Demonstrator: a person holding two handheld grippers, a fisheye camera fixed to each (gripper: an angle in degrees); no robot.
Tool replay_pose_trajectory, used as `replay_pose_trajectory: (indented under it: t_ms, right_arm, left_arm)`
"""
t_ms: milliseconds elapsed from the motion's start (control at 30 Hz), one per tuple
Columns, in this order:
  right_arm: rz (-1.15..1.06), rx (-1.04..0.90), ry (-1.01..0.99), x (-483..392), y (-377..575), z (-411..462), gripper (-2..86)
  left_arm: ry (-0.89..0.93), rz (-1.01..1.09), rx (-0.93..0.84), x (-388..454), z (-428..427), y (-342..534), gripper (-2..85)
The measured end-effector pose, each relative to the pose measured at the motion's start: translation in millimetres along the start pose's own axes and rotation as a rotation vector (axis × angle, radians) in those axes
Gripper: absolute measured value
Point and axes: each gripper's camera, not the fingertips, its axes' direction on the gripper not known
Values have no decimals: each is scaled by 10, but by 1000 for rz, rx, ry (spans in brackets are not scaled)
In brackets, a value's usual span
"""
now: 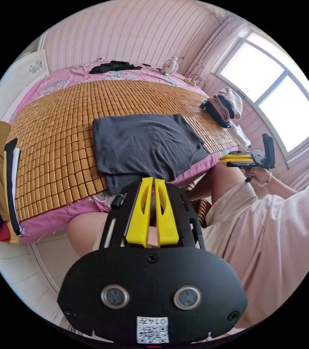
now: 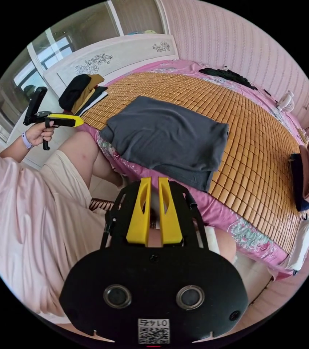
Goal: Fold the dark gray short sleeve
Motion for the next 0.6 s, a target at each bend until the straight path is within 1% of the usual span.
replay_pose_trajectory:
  t_ms: [133, 200, 333, 433, 533, 600]
  right_arm:
    - [61, 29, 109, -131, 63, -29, 6]
    - [88, 17, 172, -189, 57, -5, 2]
    - [47, -56, 219, -349, 15, 112, -1]
    - [27, -55, 274, -444, 11, 156, -2]
    - [2, -68, 317, -510, -20, 248, -3]
    - [-20, -90, 326, -529, -63, 333, -4]
  left_arm:
    - [14, -3, 43, 216, -22, 89, -10]
    - [7, 34, 56, 448, 16, 132, -10]
    - [-21, 122, 42, 839, 103, 188, -10]
    - [-37, 172, 23, 1081, 158, 218, -10]
    - [-91, 216, 4, 1267, 191, 206, -9]
    - [-68, 219, -28, 1346, 235, 152, -9]
